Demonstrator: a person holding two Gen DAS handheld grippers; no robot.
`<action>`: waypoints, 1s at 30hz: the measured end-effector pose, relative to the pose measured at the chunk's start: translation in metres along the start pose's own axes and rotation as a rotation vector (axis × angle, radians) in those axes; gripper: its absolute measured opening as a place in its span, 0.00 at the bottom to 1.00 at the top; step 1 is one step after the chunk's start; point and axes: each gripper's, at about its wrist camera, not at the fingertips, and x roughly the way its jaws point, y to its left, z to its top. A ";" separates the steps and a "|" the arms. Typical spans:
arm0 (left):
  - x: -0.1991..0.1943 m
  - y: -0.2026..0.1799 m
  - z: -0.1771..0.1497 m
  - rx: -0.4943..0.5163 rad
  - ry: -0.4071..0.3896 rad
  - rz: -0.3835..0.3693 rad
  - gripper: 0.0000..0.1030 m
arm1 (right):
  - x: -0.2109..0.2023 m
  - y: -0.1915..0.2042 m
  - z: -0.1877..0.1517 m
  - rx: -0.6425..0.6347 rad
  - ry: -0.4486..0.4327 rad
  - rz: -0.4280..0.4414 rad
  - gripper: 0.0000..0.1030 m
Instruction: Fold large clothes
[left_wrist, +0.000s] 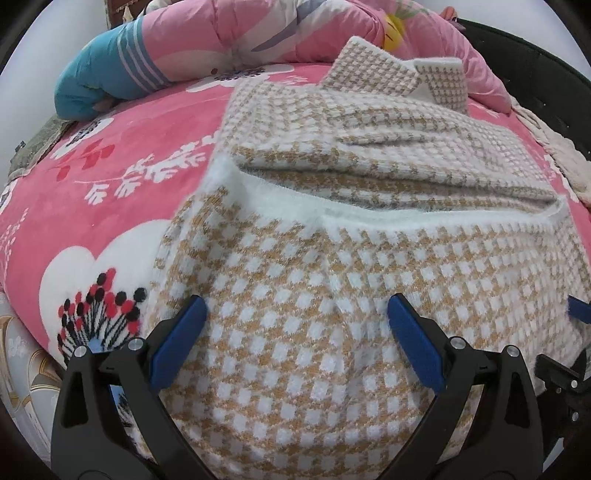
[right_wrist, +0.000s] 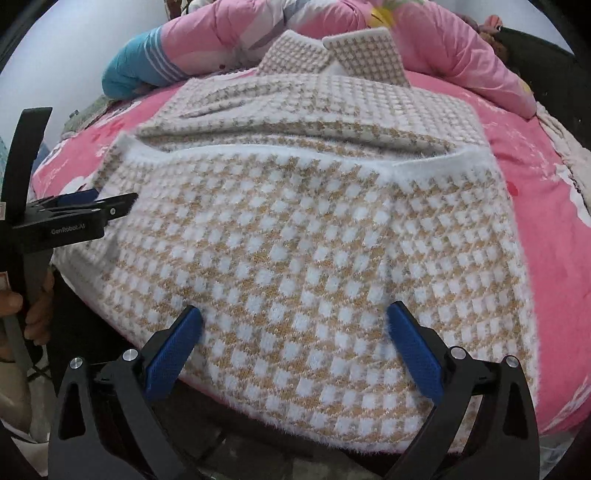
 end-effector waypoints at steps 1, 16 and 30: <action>0.000 0.000 0.001 0.001 0.001 -0.002 0.93 | 0.000 -0.003 0.000 0.005 0.001 0.002 0.94; -0.001 -0.001 -0.002 0.000 -0.003 -0.001 0.93 | 0.001 0.001 -0.002 0.020 -0.005 0.003 0.94; -0.001 -0.001 -0.002 0.003 0.001 0.002 0.93 | -0.029 0.009 0.028 0.028 -0.081 0.030 0.94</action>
